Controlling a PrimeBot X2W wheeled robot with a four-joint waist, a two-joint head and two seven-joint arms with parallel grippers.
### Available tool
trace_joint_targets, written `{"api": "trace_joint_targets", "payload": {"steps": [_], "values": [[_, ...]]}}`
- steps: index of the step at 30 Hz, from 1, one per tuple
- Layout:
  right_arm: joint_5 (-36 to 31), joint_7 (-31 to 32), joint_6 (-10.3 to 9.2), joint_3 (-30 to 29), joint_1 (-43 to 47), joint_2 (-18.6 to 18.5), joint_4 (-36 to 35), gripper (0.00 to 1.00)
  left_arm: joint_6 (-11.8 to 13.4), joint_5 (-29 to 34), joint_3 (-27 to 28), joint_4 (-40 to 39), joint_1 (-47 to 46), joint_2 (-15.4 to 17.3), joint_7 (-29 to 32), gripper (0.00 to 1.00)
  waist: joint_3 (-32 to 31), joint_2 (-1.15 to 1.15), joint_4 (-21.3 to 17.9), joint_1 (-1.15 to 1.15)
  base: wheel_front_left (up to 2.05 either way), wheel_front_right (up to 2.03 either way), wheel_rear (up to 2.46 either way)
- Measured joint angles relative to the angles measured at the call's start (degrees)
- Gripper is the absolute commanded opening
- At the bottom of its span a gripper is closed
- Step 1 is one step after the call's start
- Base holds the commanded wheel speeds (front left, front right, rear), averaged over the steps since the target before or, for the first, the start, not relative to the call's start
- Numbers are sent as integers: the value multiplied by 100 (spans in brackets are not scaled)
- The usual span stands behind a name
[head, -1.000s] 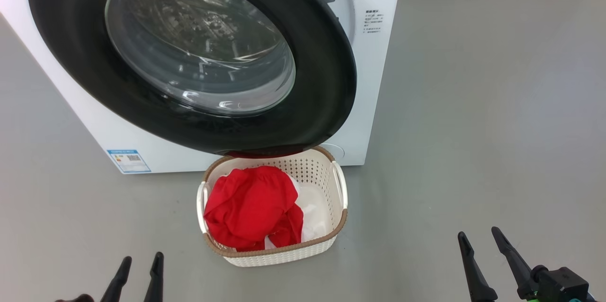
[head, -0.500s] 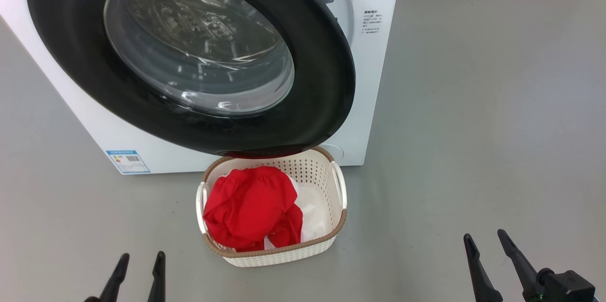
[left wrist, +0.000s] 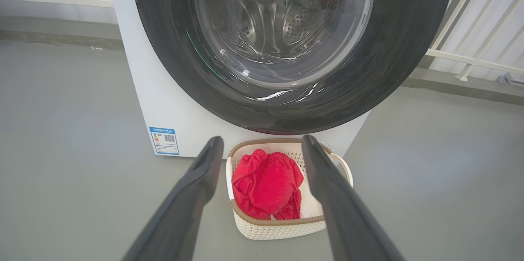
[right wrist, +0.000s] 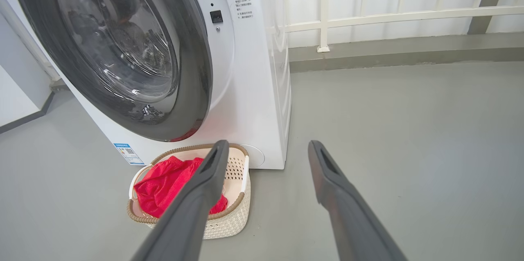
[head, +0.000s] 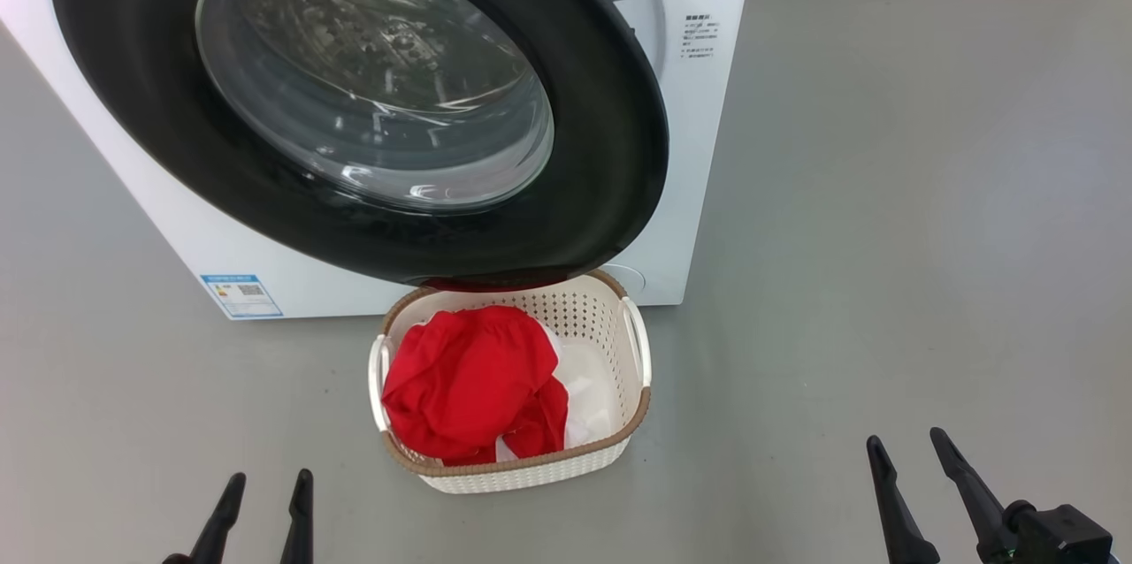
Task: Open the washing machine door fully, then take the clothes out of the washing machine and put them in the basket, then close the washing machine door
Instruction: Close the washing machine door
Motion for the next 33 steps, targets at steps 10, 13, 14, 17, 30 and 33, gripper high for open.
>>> {"api": "trace_joint_targets", "payload": {"steps": [10,13,14,17,30,33], "values": [[26,0,0,264,-166,-26,-22,0,0,53,-122,-41,-41,-78,0,100,82,0,178,0,0,0,0],[26,0,0,396,-462,-47,-20,0,0,86,-149,-65,-122,-108,0,100,131,0,279,0,0,0,0],[27,0,1,432,-562,-52,-18,0,0,94,-162,-78,-155,-114,0,100,150,0,312,0,0,0,0],[29,0,1,565,-866,-75,9,0,0,96,-202,-110,-202,-158,0,100,222,0,412,0,0,0,0],[45,0,0,726,-2035,-133,193,0,0,152,-365,-163,-596,-254,0,100,677,0,771,0,0,0,0],[45,0,0,712,-2247,-162,265,0,0,156,-371,-193,-687,-285,0,100,796,0,839,0,0,0,0]]}}
